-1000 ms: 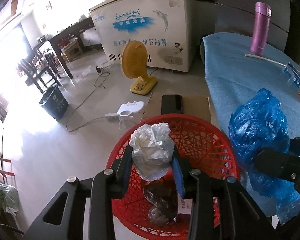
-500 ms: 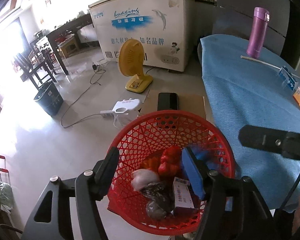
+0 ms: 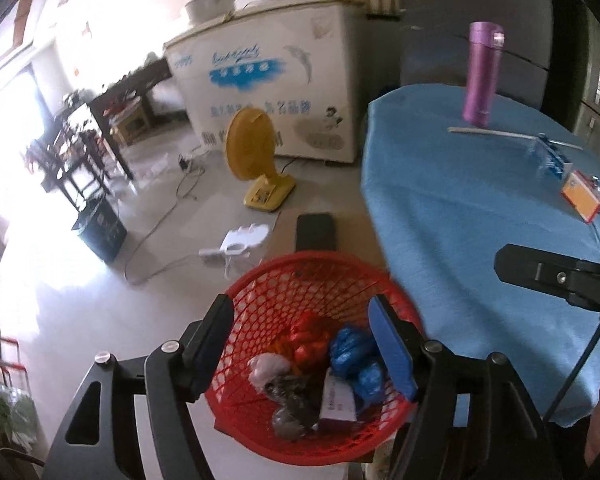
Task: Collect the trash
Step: 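Move both tools back over the table toward the remaining trash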
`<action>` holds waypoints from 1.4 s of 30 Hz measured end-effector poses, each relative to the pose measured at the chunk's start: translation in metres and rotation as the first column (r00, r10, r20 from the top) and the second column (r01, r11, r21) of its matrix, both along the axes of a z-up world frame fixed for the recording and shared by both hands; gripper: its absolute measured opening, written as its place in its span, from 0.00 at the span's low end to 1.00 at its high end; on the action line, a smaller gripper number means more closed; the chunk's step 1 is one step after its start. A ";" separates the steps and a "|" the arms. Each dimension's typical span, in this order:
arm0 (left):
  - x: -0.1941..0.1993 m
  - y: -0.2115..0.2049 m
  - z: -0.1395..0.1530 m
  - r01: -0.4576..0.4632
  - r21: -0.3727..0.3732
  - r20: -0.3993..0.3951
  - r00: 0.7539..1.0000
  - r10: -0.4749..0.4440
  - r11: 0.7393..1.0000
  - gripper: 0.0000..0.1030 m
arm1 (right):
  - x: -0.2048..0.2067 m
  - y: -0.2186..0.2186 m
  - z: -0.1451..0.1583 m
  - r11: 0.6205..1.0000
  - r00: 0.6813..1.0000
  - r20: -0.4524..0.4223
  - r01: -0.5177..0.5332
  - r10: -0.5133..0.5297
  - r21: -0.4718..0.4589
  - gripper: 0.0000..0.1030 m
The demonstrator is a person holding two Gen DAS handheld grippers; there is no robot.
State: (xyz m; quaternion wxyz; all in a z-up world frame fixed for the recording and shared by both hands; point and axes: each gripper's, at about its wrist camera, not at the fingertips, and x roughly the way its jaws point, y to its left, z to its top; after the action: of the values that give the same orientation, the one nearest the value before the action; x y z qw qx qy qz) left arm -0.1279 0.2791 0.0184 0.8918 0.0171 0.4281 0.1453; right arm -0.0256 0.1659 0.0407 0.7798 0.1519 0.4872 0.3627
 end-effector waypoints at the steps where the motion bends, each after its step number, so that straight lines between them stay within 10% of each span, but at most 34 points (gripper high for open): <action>1: 0.001 -0.007 0.005 0.012 0.010 0.009 1.000 -0.013 1.000 0.69 | -0.002 -0.008 0.006 1.000 1.000 0.022 0.015 -0.015 -0.006 0.58; 23: 0.016 -0.187 0.107 0.298 0.261 0.187 0.917 -0.351 0.918 0.72 | -0.033 -0.208 0.114 0.905 0.860 0.296 0.424 -0.416 0.038 0.64; 42: 0.046 -0.287 0.115 0.420 0.341 0.151 0.859 -0.490 0.841 0.75 | -0.042 -0.321 0.110 0.807 0.766 0.275 0.585 -0.581 0.076 0.64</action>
State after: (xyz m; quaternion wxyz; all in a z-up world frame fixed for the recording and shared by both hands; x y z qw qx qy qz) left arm -0.0821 -0.0080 0.1330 0.9314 0.2352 0.2777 -0.0085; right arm -0.0675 -0.1546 0.1510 0.9166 0.2359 0.3009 0.1171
